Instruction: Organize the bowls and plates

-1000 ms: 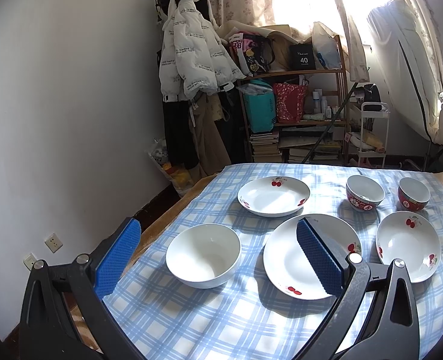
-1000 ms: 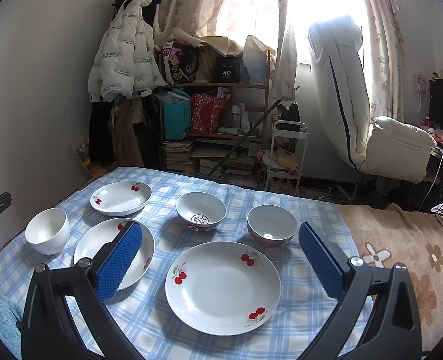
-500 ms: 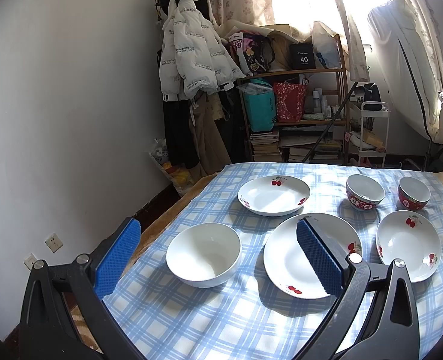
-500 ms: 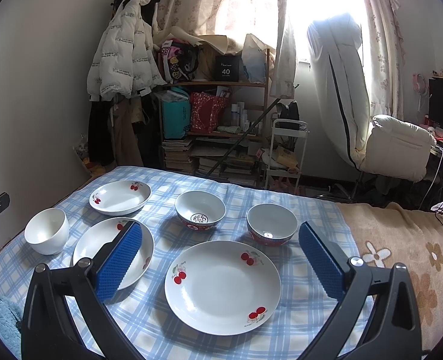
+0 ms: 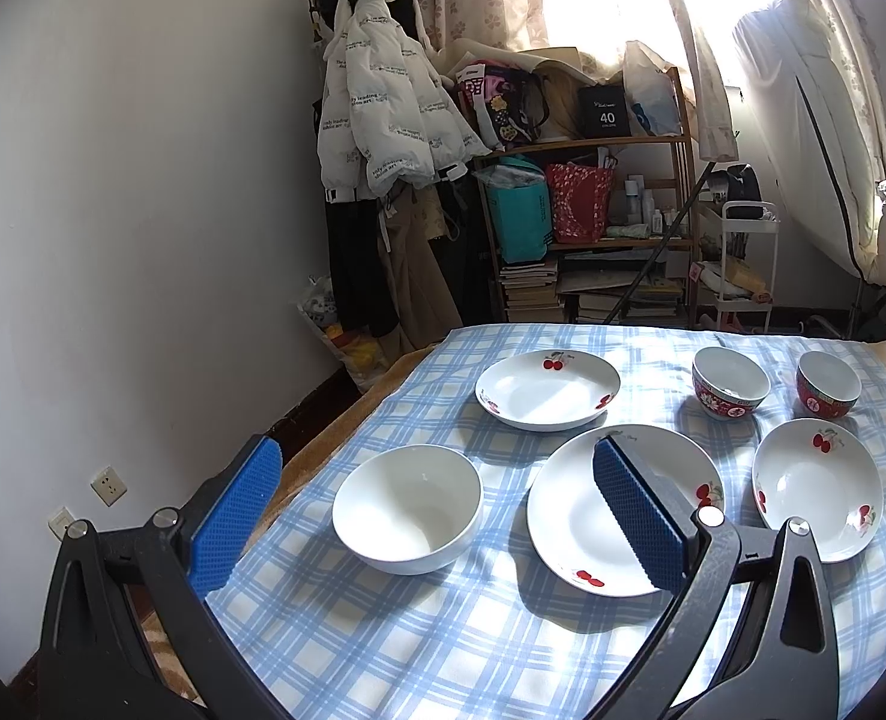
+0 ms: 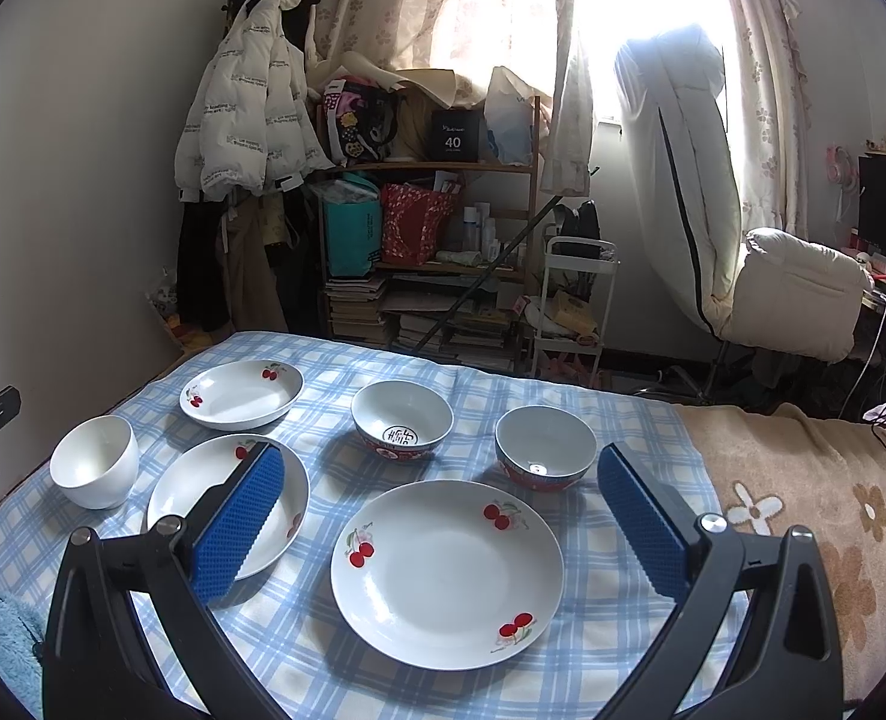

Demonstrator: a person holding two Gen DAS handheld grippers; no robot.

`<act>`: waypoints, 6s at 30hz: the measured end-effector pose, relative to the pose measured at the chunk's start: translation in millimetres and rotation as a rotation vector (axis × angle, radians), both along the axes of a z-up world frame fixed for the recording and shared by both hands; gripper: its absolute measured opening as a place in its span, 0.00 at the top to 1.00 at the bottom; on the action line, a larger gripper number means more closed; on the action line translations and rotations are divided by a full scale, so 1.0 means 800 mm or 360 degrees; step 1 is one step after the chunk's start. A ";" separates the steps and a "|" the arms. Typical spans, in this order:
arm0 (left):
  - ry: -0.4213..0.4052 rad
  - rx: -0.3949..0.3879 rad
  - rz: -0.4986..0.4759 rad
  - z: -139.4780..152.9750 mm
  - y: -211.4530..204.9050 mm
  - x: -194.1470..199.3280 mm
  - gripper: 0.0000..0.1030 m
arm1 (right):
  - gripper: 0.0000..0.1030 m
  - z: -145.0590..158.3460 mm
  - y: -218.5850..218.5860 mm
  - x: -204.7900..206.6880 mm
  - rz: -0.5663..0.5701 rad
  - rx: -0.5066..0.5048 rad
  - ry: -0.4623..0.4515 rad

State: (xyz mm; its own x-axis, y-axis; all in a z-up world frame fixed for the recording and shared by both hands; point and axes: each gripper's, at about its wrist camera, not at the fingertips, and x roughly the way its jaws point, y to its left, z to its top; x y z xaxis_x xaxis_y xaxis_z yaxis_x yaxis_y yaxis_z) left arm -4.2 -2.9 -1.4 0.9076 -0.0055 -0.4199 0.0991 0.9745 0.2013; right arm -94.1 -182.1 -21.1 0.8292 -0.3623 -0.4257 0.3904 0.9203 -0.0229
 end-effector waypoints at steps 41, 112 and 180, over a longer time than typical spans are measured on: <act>0.0011 0.0087 0.0010 -0.002 -0.002 0.007 0.01 | 0.00 -0.006 0.002 0.006 0.0059 0.0041 0.0053; 0.1356 -0.0199 0.0035 -0.188 -0.052 0.205 0.05 | 0.44 -0.161 0.010 0.277 0.0483 0.0397 0.0786; 0.1532 -0.0191 -0.0139 -0.214 -0.056 0.195 0.78 | 0.90 -0.168 0.021 0.201 0.0424 0.0637 0.0878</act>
